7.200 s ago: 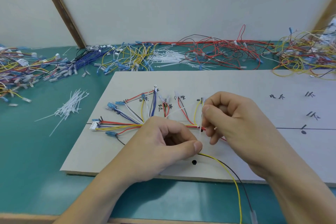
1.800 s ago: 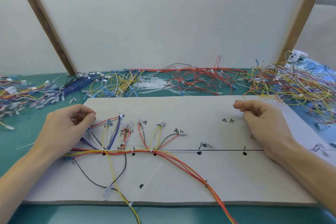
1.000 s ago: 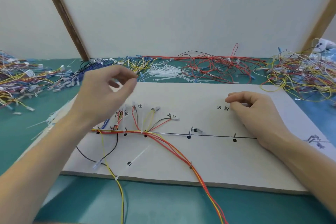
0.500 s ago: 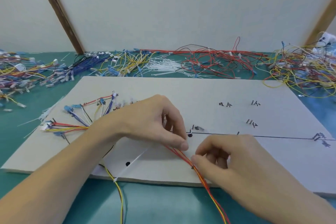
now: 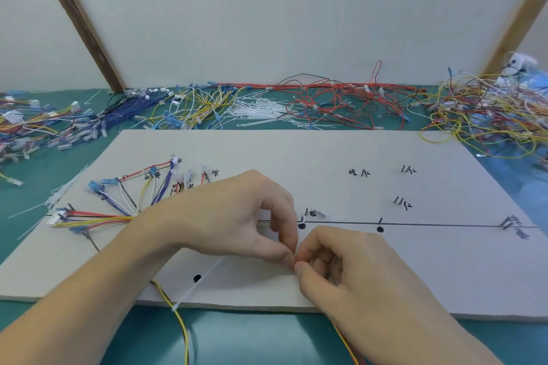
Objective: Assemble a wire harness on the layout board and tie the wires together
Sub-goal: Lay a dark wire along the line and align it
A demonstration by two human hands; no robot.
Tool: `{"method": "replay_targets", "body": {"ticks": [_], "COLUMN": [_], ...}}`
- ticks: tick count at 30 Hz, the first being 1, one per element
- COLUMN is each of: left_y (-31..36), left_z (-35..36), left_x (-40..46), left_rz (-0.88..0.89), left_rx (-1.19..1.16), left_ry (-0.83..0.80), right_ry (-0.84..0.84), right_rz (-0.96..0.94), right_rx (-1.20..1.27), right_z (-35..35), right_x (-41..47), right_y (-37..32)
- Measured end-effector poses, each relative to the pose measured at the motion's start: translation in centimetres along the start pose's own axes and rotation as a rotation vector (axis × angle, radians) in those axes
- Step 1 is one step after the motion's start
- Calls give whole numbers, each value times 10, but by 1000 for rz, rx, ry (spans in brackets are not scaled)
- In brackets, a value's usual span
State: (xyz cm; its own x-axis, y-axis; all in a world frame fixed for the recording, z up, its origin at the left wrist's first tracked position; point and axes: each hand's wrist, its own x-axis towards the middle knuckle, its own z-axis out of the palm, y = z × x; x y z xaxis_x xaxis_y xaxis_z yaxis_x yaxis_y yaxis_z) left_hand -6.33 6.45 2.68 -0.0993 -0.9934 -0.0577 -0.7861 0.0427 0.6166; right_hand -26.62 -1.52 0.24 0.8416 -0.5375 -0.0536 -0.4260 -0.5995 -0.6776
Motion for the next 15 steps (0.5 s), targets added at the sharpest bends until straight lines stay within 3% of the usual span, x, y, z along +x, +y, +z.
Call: {"method": "replay_targets", "body": {"ticks": [7,13,15], "left_y": [0,-2,-3], "left_z": [-3,-5,-4], "left_x": [-2,1,3], "left_rz": [-14,-28,-35], "left_rx": [-39,-105,-98], "left_ry": [-15,51,64], "right_ry": [-38,-392,-447], "right_rz": [21,250,316], "right_rx": [126,788,879], "right_z": [-5,-58,-77], "right_x": [-10,-34,-43], "right_y": [5,16,27]}}
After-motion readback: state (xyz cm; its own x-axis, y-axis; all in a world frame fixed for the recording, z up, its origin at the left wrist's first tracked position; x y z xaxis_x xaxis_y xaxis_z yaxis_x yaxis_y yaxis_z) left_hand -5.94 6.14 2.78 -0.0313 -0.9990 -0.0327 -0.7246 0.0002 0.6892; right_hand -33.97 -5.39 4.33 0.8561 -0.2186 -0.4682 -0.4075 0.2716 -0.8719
